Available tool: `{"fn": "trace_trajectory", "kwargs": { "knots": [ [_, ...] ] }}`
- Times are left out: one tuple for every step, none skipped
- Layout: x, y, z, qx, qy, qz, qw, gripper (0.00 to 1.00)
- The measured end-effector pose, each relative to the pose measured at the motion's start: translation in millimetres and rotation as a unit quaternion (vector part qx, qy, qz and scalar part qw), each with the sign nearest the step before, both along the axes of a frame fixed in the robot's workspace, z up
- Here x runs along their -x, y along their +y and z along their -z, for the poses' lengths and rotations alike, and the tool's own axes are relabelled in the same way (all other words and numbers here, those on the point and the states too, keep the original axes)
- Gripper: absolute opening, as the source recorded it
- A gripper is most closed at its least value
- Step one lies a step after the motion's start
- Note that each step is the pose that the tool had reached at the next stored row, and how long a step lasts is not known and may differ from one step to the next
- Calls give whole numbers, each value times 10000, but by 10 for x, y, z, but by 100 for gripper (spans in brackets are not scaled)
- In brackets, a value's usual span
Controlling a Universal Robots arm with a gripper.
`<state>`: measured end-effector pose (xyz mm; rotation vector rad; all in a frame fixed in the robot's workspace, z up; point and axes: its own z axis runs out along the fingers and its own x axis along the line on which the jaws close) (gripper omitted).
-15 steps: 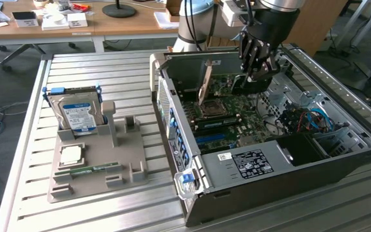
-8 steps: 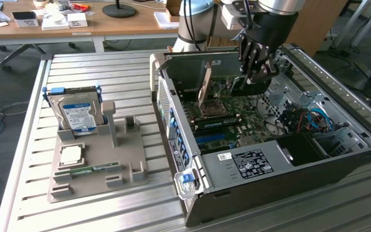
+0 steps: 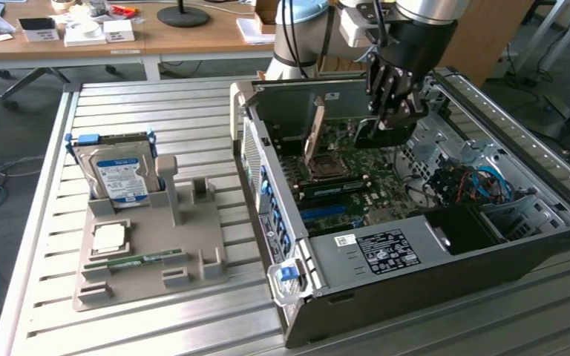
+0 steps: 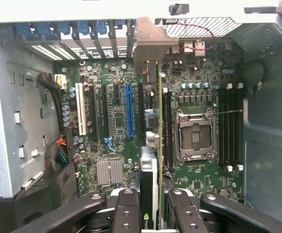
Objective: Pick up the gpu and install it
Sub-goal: 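Insert the gpu into the slot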
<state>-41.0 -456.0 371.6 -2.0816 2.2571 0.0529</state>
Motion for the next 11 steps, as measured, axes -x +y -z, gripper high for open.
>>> {"fn": "trace_trajectory", "kwargs": {
  "knots": [
    [0, 0, 0, 1, 0, 0, 10000, 27],
    [0, 0, 1, 0, 0, 0, 10000, 27],
    [0, 0, 1, 0, 0, 0, 10000, 27],
    [0, 0, 1, 0, 0, 0, 10000, 27],
    [0, 0, 2, 0, 0, 0, 10000, 27],
    [0, 0, 6, -2, -1, 0, 10000, 27],
    [0, 0, 11, -2, -1, 0, 10000, 27],
    [0, 0, 16, -1, -1, -4, 10000, 27],
    [0, 0, 21, 0, 0, -11, 10000, 27],
    [0, 0, 26, -1, 0, -21, 10000, 27],
    [0, 0, 30, 0, 0, -31, 10000, 27]
  ]
}}
